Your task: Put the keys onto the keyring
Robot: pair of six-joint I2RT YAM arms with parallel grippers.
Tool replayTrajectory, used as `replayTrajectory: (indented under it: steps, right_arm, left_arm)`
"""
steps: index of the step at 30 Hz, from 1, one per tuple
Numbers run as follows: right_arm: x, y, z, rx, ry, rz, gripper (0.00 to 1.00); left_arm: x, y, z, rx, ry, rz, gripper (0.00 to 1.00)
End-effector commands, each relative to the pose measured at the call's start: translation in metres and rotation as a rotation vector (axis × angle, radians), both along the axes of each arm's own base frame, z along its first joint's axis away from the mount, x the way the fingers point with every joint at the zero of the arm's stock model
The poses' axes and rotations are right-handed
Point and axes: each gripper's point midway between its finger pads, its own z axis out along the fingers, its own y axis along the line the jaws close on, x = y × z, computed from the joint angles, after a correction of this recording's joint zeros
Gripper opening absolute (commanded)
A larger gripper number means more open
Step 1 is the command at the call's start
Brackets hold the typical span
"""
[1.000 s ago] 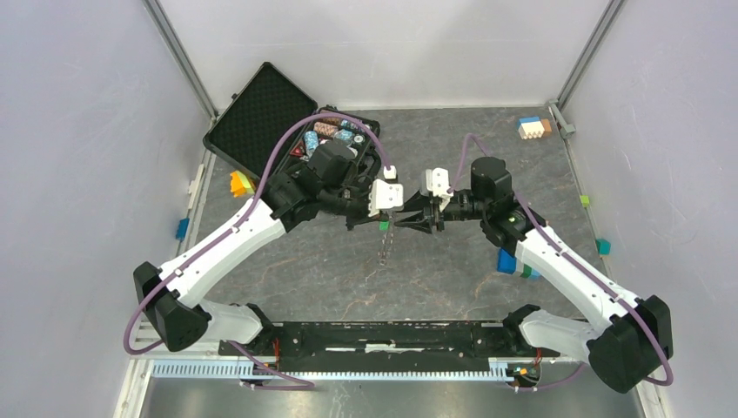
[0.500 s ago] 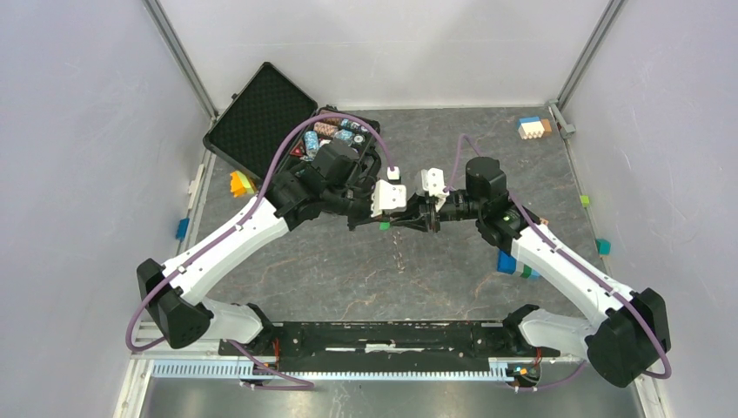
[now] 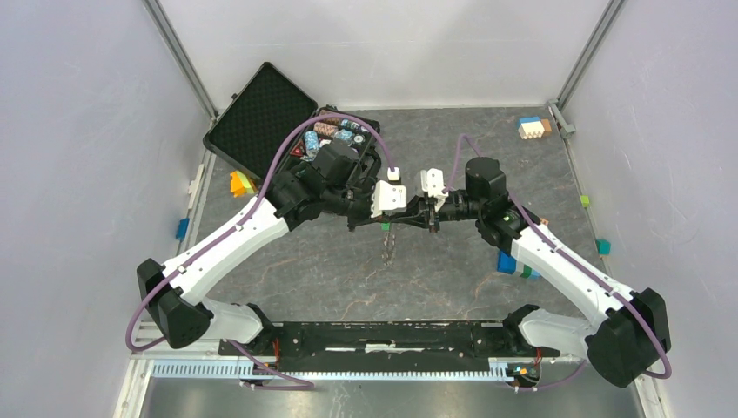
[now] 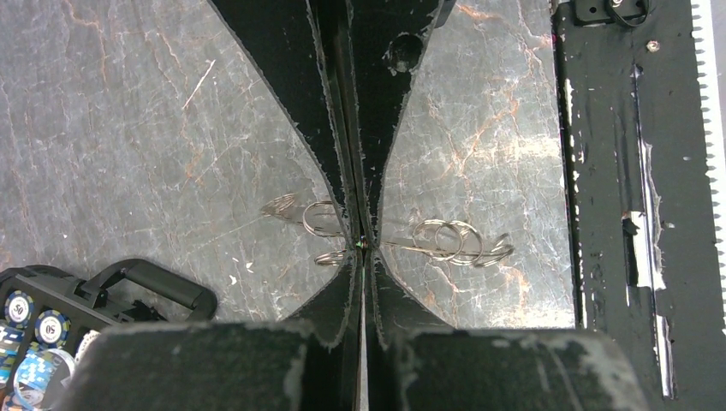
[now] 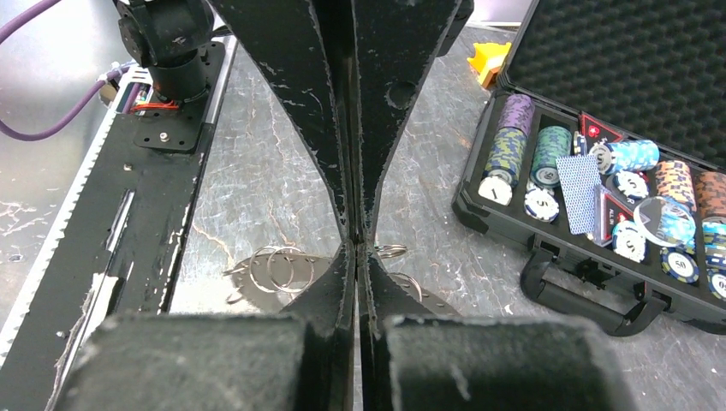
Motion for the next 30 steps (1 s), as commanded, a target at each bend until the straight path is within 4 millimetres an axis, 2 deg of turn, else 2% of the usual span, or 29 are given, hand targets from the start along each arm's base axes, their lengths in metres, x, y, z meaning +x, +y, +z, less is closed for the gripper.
replayTrajectory:
  steps: [1, 6, 12, 16, 19, 23, 30]
  right_arm:
    - [0.006, 0.000, 0.003, -0.003, -0.046, -0.029, 0.00]
    - [0.009, -0.003, 0.008, 0.001, -0.074, -0.052, 0.00]
    - [0.005, -0.001, 0.019, 0.022, -0.076, -0.029, 0.00]
    - [0.001, 0.000, 0.025, 0.036, -0.072, -0.016, 0.00]
    - [0.000, 0.000, 0.030, 0.046, -0.071, -0.007, 0.00]
    - [-0.001, 0.000, 0.039, 0.067, -0.067, -0.001, 0.00]
    - [-0.002, -0.002, 0.050, 0.088, -0.060, 0.007, 0.00]
  left_arm:
    - [-0.002, -0.006, 0.026, -0.063, -0.061, -0.038, 0.02]
    - [-0.005, -0.005, 0.022, -0.089, -0.077, -0.055, 0.03]
    - [-0.006, 0.002, 0.018, -0.084, -0.116, -0.058, 0.46]
    - [0.000, 0.010, 0.017, -0.095, -0.146, -0.027, 0.58]
    - [0.003, 0.009, 0.011, -0.102, -0.139, -0.020, 0.63]
    - [0.007, 0.003, 0.003, -0.139, -0.134, -0.008, 0.64]
    - [0.008, 0.000, -0.006, -0.222, -0.109, -0.001, 0.56]
